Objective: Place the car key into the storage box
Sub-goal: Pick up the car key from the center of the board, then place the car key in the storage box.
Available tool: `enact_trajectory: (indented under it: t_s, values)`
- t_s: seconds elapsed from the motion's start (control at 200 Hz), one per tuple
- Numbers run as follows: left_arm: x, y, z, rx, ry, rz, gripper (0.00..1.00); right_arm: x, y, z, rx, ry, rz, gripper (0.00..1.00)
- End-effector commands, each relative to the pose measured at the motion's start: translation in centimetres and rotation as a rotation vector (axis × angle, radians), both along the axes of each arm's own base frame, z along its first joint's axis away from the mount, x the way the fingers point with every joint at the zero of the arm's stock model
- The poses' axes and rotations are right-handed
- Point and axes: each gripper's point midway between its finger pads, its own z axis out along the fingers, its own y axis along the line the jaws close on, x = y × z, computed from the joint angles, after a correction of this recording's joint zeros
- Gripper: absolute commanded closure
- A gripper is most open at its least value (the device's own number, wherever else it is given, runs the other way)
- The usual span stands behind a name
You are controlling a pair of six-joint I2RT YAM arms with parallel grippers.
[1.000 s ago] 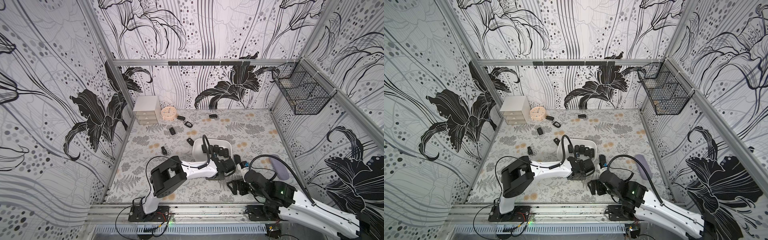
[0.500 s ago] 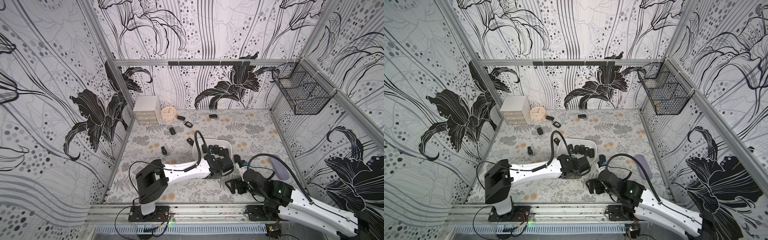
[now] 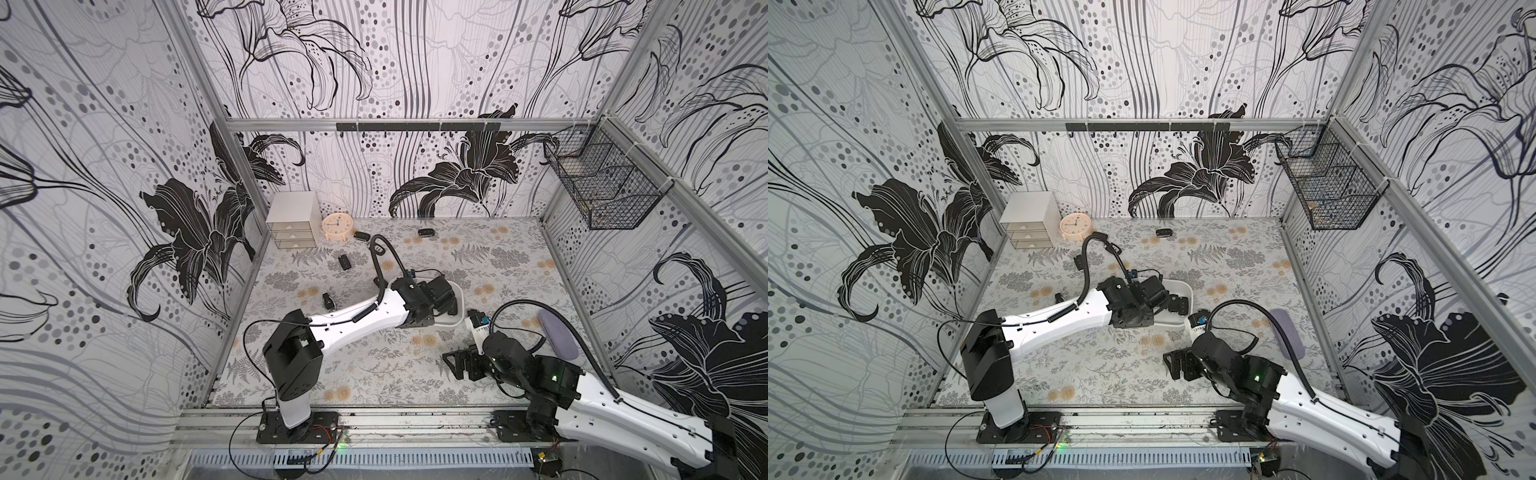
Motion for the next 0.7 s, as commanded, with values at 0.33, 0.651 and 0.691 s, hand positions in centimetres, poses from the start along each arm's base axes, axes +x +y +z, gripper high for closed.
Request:
enact_trajectory:
  t_s: [0.33, 0.651, 0.691]
  values:
    - [7.0, 2.2, -2.6, 0.022, 0.04, -0.079, 0.74, 4.3, 2.2, 3.8, 0.025, -0.043, -0.071, 0.0]
    - [9.8, 2.5, -6.0, 0.058, 0.088, -0.119, 0.75, 6.6, 2.1, 4.6, 0.028, -0.032, -0.128, 0.0]
    - [10.0, 2.6, -6.4, 0.063, 0.095, -0.118, 0.75, 6.6, 2.0, 4.6, 0.026, -0.031, -0.131, 0.0]
